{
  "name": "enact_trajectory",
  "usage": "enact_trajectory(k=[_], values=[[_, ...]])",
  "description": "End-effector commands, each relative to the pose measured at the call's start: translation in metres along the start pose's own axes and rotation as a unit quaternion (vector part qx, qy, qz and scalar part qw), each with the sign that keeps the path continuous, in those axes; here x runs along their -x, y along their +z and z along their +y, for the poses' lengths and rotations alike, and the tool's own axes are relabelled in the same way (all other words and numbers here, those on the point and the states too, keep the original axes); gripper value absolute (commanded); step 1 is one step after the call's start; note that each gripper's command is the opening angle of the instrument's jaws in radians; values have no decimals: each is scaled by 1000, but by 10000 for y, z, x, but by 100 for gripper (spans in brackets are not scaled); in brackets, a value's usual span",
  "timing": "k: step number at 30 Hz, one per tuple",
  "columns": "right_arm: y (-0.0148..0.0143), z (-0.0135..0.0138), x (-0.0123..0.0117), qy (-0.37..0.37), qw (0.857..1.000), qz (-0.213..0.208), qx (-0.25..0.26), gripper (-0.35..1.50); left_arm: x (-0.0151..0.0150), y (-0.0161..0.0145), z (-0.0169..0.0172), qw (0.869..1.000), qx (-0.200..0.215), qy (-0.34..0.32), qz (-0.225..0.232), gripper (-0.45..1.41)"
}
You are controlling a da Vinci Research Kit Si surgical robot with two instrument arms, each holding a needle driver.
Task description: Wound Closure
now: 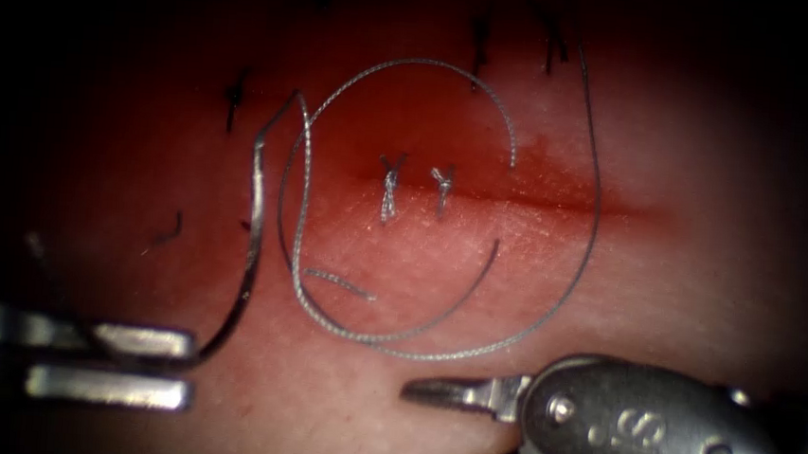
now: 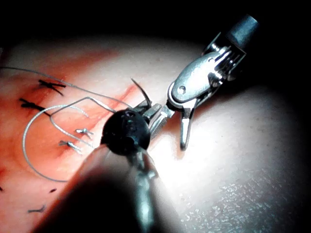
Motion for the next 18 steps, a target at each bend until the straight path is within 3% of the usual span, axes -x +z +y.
enact_trajectory(k=[1,9,13,17,18], values=[[0,27,1,-32,999,15,12,148,0,2,-6,1000,-4,0,0,-45],[-45,72,4,-61,996,48,32,138,0,-25,-15,999,-42,4,-14,-45],[-20,87,26,-70,996,48,13,116,2,-20,-20,998,-54,0,-17,-45],[9,92,43,-79,996,30,17,111,8,-14,-26,998,-56,3,-16,-45],[20,93,50,-81,996,24,13,98,11,-11,-29,998,-58,3,-17,-45]])
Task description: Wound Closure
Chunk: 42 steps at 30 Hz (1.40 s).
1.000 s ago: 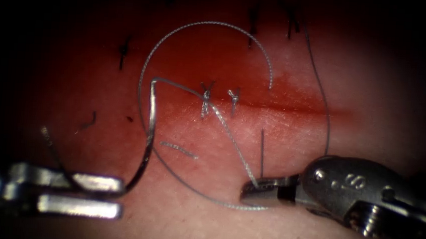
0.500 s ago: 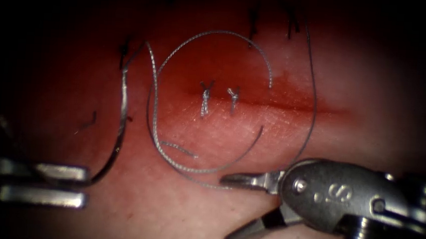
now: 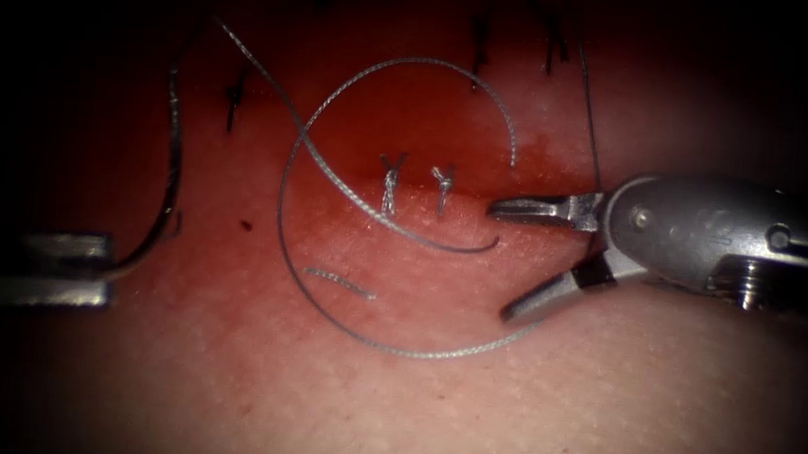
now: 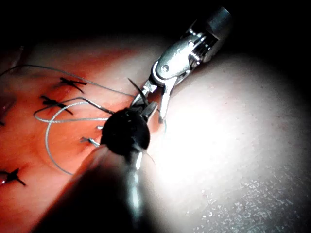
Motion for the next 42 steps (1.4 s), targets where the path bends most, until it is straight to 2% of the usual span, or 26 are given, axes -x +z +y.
enact_trajectory(k=[1,2,3,4,5,6,8,14,15,18,19,25,29,30,31,32,33,37,38,42], values=[[20,3,4,4,1000,-4,-3,95,1,8,-5,1000,-1,1,1,-45],[24,3,7,5,1000,-7,-3,88,3,9,-6,1000,-1,1,0,-45],[27,3,9,7,1000,-7,-6,71,4,10,-7,1000,-1,1,0,-45],[28,3,11,11,1000,-8,-12,34,4,10,-7,1000,-2,1,0,-45],[28,3,13,15,1000,-10,-17,-18,4,10,-8,1000,-2,1,0,-45],[24,4,16,15,1000,-10,-20,-35,4,10,-7,1000,-2,1,0,-45],[17,8,18,43,999,-19,3,-35,4,10,-7,1000,-1,1,0,-45],[12,-4,12,85,996,-23,-4,-35,4,10,-7,1000,-2,1,0,-45],[7,-22,-3,100,995,-19,-18,-35,4,10,-8,1000,-2,1,0,-45],[3,-34,-18,106,994,-17,-25,-35,5,10,-9,1000,-2,1,0,-45],[-1,-49,-36,108,993,-15,-33,-35,6,11,-9,1000,-3,1,-1,-45],[1,-88,-80,108,992,-2,-59,-35,5,10,-5,1000,-5,4,-2,-45],[4,-86,-86,68,996,10,-55,-35,3,8,-4,1000,-5,6,-3,-45],[4,-79,-84,59,997,22,-49,21,3,7,-4,1000,-5,9,-3,-45],[4,-73,-81,56,997,30,-44,64,3,6,-4,1000,-4,9,-3,-45],[3,-66,-78,51,997,37,-38,103,3,5,-5,1000,-4,12,-3,-45],[1,-55,-74,40,998,47,-32,125,3,4,-5,1000,-4,11,-3,-45],[-14,-25,-56,15,998,59,-19,132,7,0,-9,999,-24,13,-18,-45],[-21,-13,-46,9,998,57,-16,132,11,-3,-13,998,-45,11,-33,-45],[-23,6,-26,-1,999,53,-8,120,23,-3,-26,997,-64,7,-46,-45]])
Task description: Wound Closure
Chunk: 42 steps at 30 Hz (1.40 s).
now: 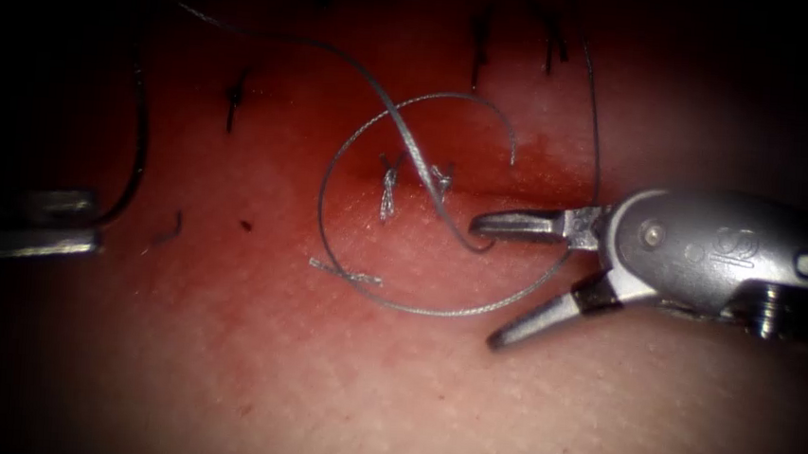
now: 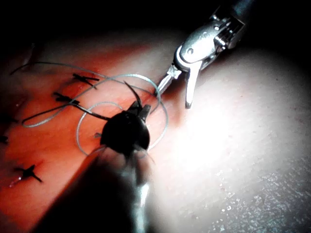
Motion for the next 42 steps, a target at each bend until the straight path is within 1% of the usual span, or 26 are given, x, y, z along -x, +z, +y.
enact_trajectory(k=[1,5,7,12,14,15,16,18,19,21,22,23,24,25,26,28,29,30,31,33,35,38,41,42], values=[[9,13,9,-2,1000,0,4,120,2,10,-5,1000,-4,2,-2,-45],[20,28,28,-6,1000,-5,9,108,8,13,-11,1000,-21,11,-13,-45],[34,33,44,-13,1000,-21,9,108,9,14,-12,1000,-23,10,-15,-45],[48,35,63,-22,999,-32,12,106,9,14,-11,999,-28,12,-18,-45],[49,35,69,-21,999,-39,9,63,9,15,-12,999,-28,11,-18,-45],[49,34,70,-23,999,-39,9,27,9,16,-12,999,-27,11,-18,-45],[49,32,72,-24,999,-43,7,-35,10,16,-13,999,-26,11,-17,-45],[48,28,77,-22,997,-67,-5,-35,12,19,-15,999,-27,11,-17,-45],[48,28,77,-22,997,-67,-5,-35,12,19,-15,999,-27,11,-17,-45],[43,21,79,5,996,-86,-15,-35,15,20,-20,999,-27,10,-17,-45],[39,17,76,10,994,-103,-15,-35,17,21,-21,999,-28,10,-18,-45],[32,7,63,16,992,-128,-3,-35,20,23,-25,999,-29,10,-18,-45],[26,-6,45,27,991,-132,3,-35,23,24,-27,999,-30,10,-19,-45],[23,-12,35,35,990,-133,2,-35,24,25,-29,999,-30,10,-19,-45],[21,-21,22,44,991,-130,2,-35,25,26,-29,999,-31,10,-20,-45],[19,-34,4,49,991,-124,3,-35,26,27,-30,999,-32,10,-20,-45],[18,-43,-9,52,992,-113,0,-35,27,28,-30,999,-32,10,-20,-45],[19,-55,-26,62,993,-102,-7,-35,27,28,-30,999,-32,10,-20,-45],[19,-63,-37,64,993,-100,-14,-35,27,28,-30,999,-33,10,-20,-45],[22,-74,-53,69,993,-91,-22,-35,27,28,-30,999,-34,9,-21,-45],[26,-91,-74,79,993,-82,-40,-35,27,27,-30,999,-35,9,-22,-45],[31,-100,-86,81,993,-64,-53,-35,28,27,-31,999,-36,8,-23,-45],[33,-96,-87,82,994,-36,-60,-35,28,27,-31,999,-37,8,-24,-45],[33,-89,-85,83,995,-26,-57,9,28,27,-31,999,-37,8,-24,-45]])
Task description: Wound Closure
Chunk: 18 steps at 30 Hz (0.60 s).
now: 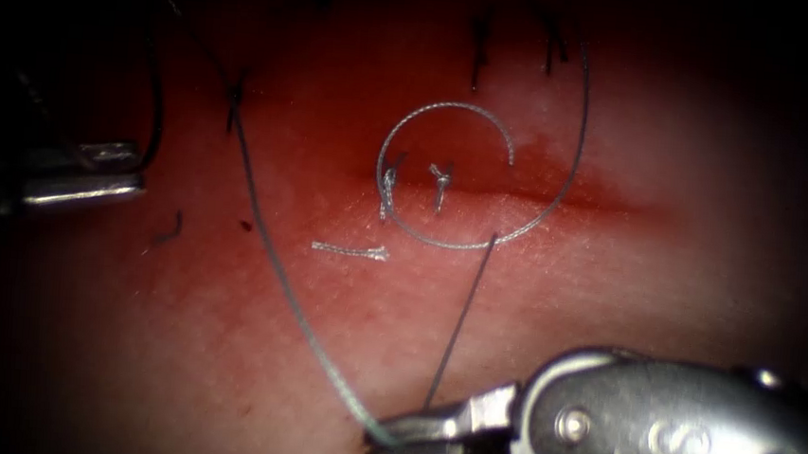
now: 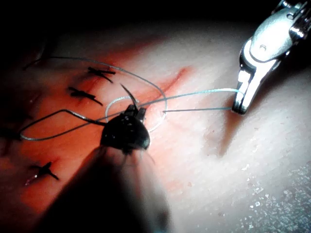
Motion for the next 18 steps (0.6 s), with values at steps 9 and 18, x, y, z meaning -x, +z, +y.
enact_trajectory(k=[9,18], values=[[-26,87,42,-74,994,52,62,145,3,8,-9,1000,-2,3,-1,-45],[12,142,128,-103,991,-12,80,135,15,12,-24,1000,-2,3,-3,-45]])
